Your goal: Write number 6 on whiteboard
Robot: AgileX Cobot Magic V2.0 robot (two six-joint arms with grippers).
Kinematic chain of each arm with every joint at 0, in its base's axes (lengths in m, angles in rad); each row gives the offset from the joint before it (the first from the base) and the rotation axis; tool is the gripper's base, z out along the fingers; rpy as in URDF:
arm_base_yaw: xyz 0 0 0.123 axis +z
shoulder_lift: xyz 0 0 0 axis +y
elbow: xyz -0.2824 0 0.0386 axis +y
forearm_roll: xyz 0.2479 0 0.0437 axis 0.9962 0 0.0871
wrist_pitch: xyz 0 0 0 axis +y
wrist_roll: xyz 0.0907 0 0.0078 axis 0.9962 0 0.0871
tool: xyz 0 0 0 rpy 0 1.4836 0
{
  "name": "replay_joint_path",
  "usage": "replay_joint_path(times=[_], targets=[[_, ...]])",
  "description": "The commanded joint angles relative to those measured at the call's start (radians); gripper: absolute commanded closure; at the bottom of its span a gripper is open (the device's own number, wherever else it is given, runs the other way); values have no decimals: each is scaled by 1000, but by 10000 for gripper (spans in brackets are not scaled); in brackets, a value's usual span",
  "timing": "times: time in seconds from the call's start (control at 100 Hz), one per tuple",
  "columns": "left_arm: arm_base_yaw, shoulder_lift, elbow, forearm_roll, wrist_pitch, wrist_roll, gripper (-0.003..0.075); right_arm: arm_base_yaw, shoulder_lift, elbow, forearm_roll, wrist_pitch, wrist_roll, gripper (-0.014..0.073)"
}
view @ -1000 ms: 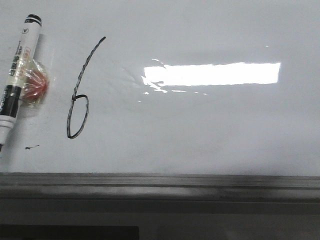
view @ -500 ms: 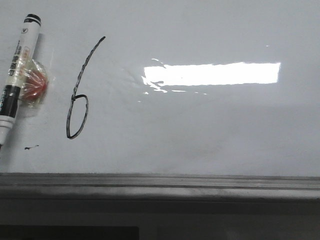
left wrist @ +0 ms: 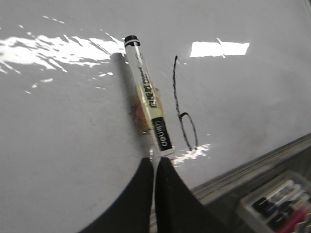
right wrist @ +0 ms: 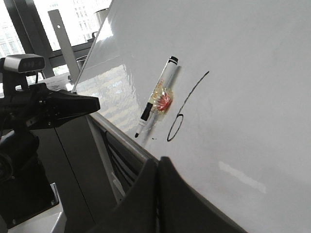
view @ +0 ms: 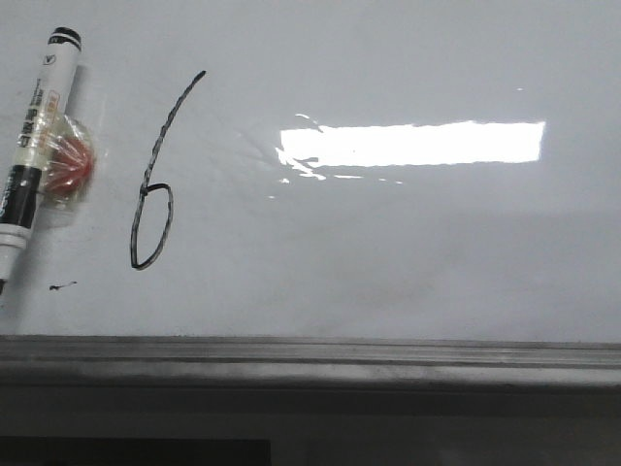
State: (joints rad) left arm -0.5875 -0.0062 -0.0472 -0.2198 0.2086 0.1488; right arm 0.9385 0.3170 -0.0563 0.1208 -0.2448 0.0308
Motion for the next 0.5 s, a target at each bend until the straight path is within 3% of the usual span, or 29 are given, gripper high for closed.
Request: replay_joint_path(times=[0.0, 0.31, 0.49], targets=[[44, -3, -26, 120, -75, -24, 739, -1, 7, -27, -13, -76, -8, 659], [437, -3, -16, 125, -76, -80, 739, -1, 7, -27, -13, -76, -8, 659], [645, -20, 88, 125, -82, -80, 739, -1, 7, -27, -13, -76, -8, 659]])
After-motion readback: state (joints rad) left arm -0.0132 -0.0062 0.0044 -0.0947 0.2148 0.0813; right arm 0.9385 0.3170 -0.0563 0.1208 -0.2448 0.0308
